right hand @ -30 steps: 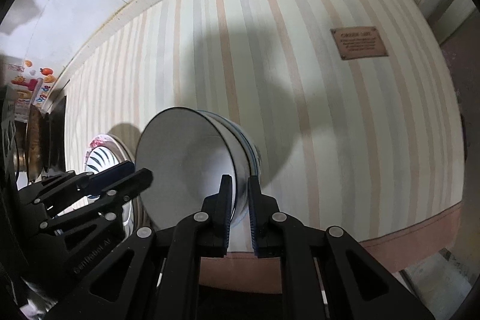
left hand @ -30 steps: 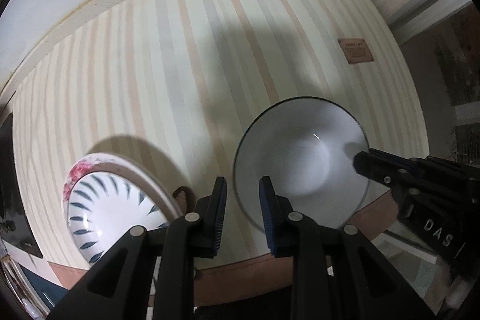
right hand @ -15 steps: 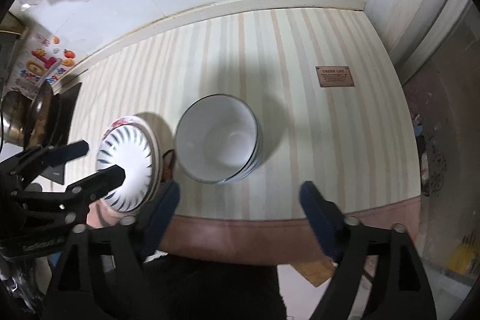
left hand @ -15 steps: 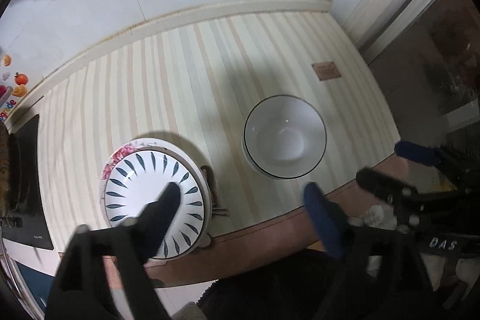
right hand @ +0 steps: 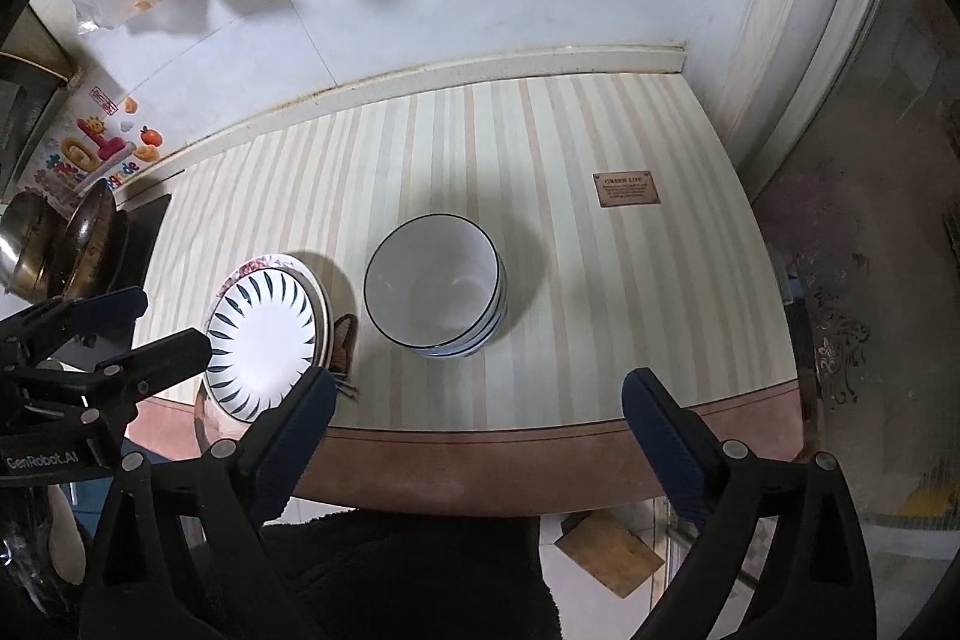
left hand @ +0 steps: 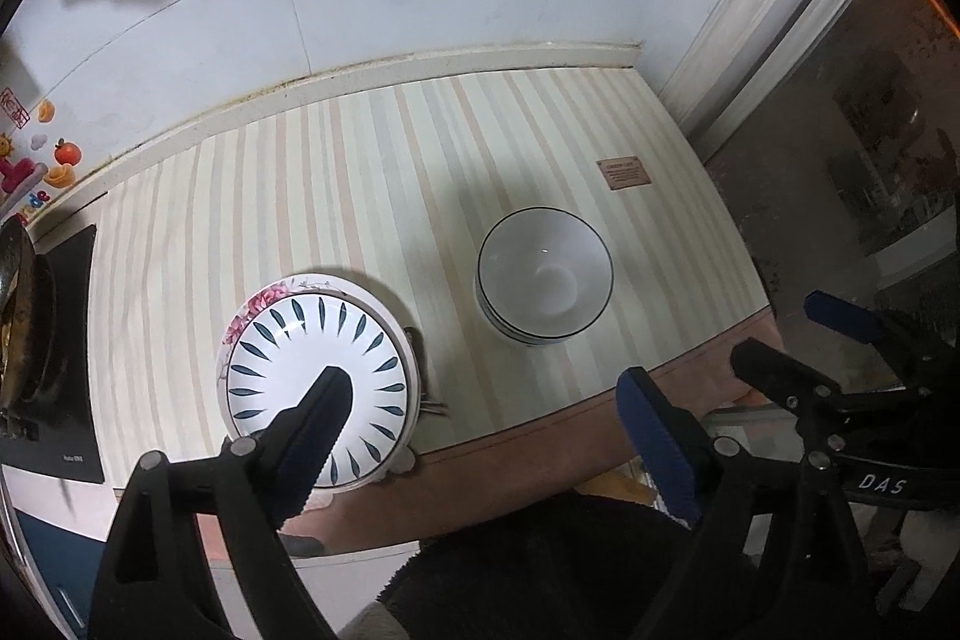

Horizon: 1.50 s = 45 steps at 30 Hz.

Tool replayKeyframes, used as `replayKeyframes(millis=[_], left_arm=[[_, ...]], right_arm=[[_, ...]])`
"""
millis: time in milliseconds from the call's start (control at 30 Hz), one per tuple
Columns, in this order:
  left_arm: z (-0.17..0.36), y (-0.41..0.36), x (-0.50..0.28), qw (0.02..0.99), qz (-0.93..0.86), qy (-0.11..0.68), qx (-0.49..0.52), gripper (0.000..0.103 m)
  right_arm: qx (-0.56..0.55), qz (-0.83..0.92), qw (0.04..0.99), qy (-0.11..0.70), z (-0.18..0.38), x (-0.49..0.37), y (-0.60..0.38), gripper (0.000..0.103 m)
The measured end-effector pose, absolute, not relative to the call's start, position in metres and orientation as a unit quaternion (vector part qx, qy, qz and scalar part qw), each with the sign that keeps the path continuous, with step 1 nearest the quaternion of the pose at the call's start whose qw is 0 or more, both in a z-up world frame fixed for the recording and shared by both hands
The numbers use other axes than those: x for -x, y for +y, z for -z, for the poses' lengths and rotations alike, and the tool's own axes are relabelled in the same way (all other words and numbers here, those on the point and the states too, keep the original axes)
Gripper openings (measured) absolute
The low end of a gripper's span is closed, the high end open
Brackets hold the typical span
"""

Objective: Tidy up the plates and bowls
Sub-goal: 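Lift the three-bowl stack with both tools and turn toward the plate stack, then carry the bowl stack with both tools over the plate stack and lower it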

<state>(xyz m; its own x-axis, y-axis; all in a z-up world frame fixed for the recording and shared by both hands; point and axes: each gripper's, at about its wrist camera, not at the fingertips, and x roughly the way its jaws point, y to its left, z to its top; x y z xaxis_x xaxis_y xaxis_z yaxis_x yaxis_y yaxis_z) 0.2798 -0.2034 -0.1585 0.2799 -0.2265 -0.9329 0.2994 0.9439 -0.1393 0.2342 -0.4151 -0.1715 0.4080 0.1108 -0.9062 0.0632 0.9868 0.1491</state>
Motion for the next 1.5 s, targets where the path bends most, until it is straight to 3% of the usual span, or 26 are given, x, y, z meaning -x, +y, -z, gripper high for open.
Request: replayKeyframes(millis=[433,767,900,1000,1033,1100,1167,1267,1500], left_arm=[[0.201,-0.207,-0.319,0.805,0.154,0.573,-0.002,0.095],[0.321,-0.206,-0.4,0.693,0.176,0.684,0.146,0.093],[0.357,-0.213,-0.413,0.648,0.189,0.713,0.19,0.083],[0.377,-0.224,-0.417,0.62,0.202,0.731,0.201,0.07],[0.379,-0.226,-0.417,0.617,0.204,0.732,0.202,0.062],[0.381,-0.23,-0.418,0.619,0.205,0.733,0.195,0.058],[0.382,-0.232,-0.417,0.623,0.205,0.73,0.19,0.055],[0.38,-0.227,-0.414,0.63,0.203,0.726,0.184,0.045],[0.375,-0.218,-0.409,0.638,0.184,0.725,0.185,0.043]], right_arm=[[-0.155,-0.042,0.816,0.555,0.215,-0.266,-0.43,0.099],[-0.294,-0.108,0.746,0.588,0.331,-0.332,-0.457,0.099],[-0.332,-0.119,0.721,0.596,0.372,-0.346,-0.464,0.099],[-0.354,-0.126,0.708,0.598,0.396,-0.354,-0.467,0.098],[-0.358,-0.127,0.706,0.598,0.401,-0.357,-0.468,0.096],[-0.363,-0.131,0.703,0.598,0.409,-0.362,-0.468,0.09],[-0.366,-0.131,0.695,0.605,0.418,-0.367,-0.466,0.07],[-0.36,-0.136,0.683,0.621,0.429,-0.373,-0.462,0.055],[-0.345,-0.136,0.689,0.623,0.434,-0.377,-0.46,0.054]])
